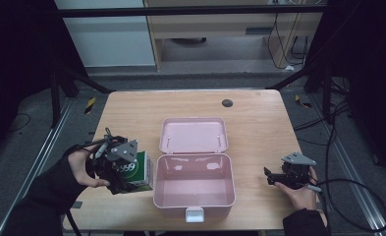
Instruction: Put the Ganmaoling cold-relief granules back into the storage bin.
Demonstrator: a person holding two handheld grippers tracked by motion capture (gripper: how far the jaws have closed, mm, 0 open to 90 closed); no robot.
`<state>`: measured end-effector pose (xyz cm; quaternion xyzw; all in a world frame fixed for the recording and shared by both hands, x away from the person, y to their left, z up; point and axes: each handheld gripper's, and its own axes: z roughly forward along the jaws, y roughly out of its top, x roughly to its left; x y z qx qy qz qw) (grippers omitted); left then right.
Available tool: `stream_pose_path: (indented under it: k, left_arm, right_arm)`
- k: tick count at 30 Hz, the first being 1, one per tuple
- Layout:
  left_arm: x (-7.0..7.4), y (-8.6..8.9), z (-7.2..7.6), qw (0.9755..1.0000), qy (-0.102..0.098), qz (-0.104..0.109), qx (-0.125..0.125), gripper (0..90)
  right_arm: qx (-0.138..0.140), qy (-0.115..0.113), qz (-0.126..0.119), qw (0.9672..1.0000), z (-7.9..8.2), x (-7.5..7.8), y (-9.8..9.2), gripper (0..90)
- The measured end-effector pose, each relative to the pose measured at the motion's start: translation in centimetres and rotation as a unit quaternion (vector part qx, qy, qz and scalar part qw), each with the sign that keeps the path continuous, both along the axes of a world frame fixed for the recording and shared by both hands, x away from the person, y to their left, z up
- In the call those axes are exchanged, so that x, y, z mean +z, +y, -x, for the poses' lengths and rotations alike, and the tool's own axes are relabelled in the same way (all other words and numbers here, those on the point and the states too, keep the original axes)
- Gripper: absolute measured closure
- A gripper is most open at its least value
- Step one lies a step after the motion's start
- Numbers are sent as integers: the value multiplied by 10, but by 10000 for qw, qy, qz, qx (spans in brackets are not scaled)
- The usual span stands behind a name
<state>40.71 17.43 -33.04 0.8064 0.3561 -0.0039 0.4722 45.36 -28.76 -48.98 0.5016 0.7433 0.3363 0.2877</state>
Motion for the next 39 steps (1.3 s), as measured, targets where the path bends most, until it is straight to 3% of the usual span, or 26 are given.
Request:
stream_pose_path:
  k: [14,29,39]
  left_arm:
    - [8,-22,-6,9997,-52,-41,-218,145]
    - [4,-51,-11,9996,77,48,-257,145]
    - [1,-67,-13,9990,72,33,-430,144]
  right_arm:
    - [13,1,8,10000,0,0,0,35]
    - [17,-13,6,10000,0,-1,-1,35]
    - [27,-20,3,10000,0,-1,-1,35]
